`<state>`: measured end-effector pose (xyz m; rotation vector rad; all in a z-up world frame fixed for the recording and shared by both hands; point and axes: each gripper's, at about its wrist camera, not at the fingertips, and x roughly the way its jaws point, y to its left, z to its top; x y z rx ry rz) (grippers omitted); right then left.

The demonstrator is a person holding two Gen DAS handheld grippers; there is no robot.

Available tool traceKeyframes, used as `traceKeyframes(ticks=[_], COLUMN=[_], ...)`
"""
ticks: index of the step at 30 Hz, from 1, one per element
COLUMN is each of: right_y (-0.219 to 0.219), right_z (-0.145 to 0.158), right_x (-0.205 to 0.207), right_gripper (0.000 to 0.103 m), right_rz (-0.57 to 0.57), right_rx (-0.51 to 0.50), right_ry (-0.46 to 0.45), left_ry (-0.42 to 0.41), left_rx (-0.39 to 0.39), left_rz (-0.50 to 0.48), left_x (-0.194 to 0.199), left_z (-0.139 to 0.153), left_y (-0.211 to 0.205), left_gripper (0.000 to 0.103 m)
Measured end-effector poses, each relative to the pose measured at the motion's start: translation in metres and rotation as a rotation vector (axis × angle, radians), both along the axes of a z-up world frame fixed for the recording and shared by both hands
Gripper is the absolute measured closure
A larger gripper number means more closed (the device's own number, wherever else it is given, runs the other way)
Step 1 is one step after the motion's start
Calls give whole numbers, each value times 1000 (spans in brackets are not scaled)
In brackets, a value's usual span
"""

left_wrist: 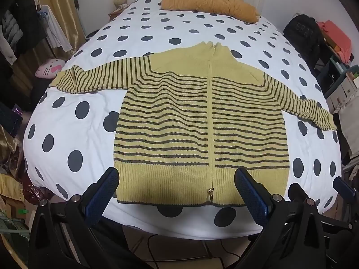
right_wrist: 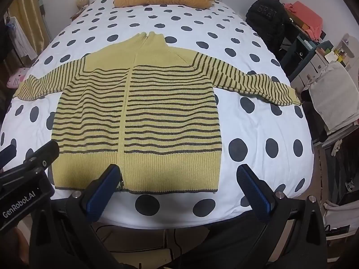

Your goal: Fold large clothes

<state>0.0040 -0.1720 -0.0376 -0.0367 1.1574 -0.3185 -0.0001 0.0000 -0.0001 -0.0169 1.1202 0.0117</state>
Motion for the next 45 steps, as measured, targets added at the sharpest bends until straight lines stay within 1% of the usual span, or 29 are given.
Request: traceKeyframes(ticks=[6,13,23,26,28,31,32,33,36,39,40,41,43,45], right_y=[2,5,6,7,9,11,12,12,14,17,19,19,20,19], right_z=[-2,-5,-14,-18,-22,-28,-30,-33,-39,-47,-51,-54,-61,-71], right_x=[5,12,27,36,41,49,52,55,64,74,79,81,89,96], right_gripper=[0,0,0,0,0,0,0,0,0,0,0,0,0,0], right_rz=[4,7,10,11,12,13,15,14,15,17,18,20,24,26], right_rx=[-2,-1,9,12,10,15,18,18,23,30,27,26,29,49], right_ry=[5,14,33,41,45,52,54,57,60,67,72,72,79,85], left_ry=[1,7,38,39,24,26,17,21,31,52,56,38,48,49], left_rx=[-1,1,-3,-10,-17,-5,-26,-30,-20,10,8,-4,-4,-10], left_rz=[4,5,29,37,43,50,52,54,59,68,72,76,85,106], left_x=[7,6,28,36,42,51,55,59,69,79,84,89,97,112], left_z=[-2,-4,-15,-20,-22,-28,-30,-32,-40,-47,-50,-51,-58,-65], left_y=[1,4,15,20,25,32,34,36,43,51,55,58,67,86], left_gripper=[1,1,1,1,1,1,1,1,1,1,1,1,1,1])
